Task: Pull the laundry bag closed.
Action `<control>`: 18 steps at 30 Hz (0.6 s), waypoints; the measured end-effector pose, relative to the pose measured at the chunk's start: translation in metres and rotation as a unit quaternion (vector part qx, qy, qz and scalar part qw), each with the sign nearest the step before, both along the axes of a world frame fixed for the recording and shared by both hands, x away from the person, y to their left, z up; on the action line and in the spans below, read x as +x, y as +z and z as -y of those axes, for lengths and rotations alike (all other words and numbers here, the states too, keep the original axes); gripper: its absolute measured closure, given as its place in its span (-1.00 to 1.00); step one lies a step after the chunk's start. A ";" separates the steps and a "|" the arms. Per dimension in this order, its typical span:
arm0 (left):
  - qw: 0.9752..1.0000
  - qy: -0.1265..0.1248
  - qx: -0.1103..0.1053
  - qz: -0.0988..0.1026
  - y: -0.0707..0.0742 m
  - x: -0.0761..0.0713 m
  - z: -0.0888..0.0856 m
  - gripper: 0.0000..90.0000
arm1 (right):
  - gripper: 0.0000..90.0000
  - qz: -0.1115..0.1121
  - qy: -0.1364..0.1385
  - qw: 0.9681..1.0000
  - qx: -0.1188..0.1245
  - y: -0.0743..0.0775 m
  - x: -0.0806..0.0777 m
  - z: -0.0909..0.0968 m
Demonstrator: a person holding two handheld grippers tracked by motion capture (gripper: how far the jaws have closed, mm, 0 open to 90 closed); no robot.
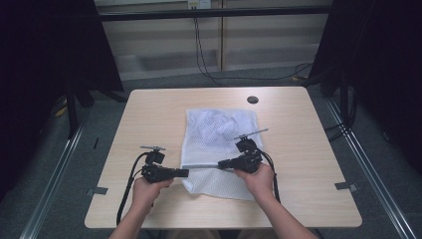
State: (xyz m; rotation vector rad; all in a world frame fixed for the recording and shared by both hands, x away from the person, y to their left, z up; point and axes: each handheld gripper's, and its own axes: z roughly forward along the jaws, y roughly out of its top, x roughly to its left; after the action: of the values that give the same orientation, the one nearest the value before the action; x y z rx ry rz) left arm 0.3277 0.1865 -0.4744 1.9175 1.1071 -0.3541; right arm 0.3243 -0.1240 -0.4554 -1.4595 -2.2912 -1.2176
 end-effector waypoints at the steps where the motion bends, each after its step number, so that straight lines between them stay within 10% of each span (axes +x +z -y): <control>1: 1.000 0.000 0.000 -0.001 0.000 0.000 0.000 0.96 | 0.93 0.000 0.000 1.000 0.000 0.000 0.000 0.000; 18: 1.000 -0.001 -0.002 -0.002 0.000 0.001 -0.001 0.96 | 0.93 -0.003 -0.003 1.000 0.001 0.000 -0.001 0.009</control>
State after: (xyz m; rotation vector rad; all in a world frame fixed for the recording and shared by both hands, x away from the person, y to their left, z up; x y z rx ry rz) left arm 0.3285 0.1878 -0.4742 1.9154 1.1073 -0.3599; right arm 0.3230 -0.1330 -0.4553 -1.4691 -2.2811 -1.2150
